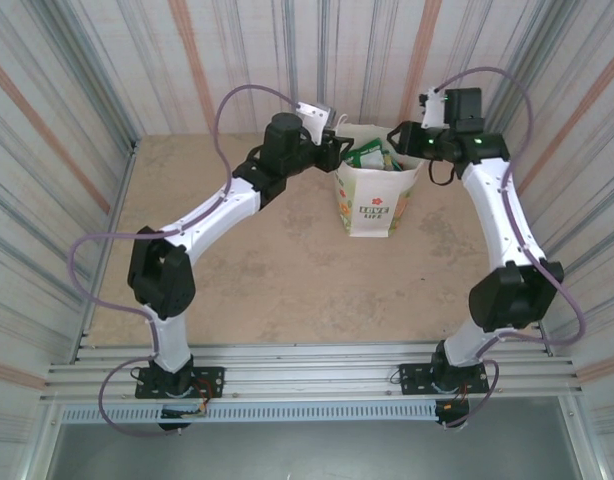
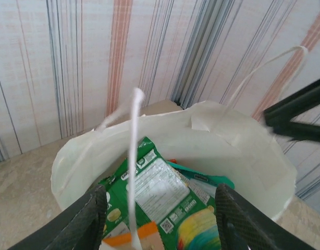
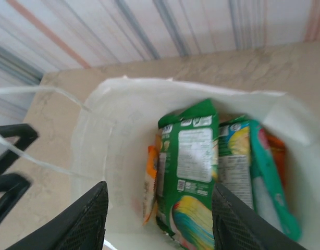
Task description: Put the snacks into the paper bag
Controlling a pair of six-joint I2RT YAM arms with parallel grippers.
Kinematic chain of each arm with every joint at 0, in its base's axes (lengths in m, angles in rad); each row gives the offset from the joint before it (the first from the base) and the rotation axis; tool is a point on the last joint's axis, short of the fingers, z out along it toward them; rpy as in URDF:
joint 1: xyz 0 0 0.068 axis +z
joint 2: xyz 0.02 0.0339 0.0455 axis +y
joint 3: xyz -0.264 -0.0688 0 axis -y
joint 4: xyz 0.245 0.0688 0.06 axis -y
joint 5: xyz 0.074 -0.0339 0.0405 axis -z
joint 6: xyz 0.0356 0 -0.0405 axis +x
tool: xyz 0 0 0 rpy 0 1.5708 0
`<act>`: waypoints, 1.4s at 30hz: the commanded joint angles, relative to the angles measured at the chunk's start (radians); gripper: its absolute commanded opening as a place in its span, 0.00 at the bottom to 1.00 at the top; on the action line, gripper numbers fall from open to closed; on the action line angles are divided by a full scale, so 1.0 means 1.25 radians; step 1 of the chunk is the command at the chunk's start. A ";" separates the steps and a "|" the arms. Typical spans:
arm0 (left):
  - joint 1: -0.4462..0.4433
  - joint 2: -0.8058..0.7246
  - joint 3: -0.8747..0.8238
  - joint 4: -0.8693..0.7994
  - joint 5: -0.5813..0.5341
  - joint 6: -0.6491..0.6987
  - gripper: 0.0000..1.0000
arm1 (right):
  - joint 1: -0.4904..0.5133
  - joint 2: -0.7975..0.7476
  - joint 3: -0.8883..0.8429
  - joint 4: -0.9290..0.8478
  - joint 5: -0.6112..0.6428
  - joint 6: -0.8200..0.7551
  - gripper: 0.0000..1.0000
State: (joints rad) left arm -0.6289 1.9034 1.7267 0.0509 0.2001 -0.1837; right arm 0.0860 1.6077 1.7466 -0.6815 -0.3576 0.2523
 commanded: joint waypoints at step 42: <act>-0.003 0.071 0.118 -0.049 -0.025 -0.012 0.00 | -0.110 0.067 0.022 0.012 -0.006 -0.033 0.59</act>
State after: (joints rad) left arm -0.6289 2.0018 1.8553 -0.0040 0.1631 -0.2127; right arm -0.0536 1.7004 1.7454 -0.6380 -0.3702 0.2302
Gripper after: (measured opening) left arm 0.048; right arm 0.591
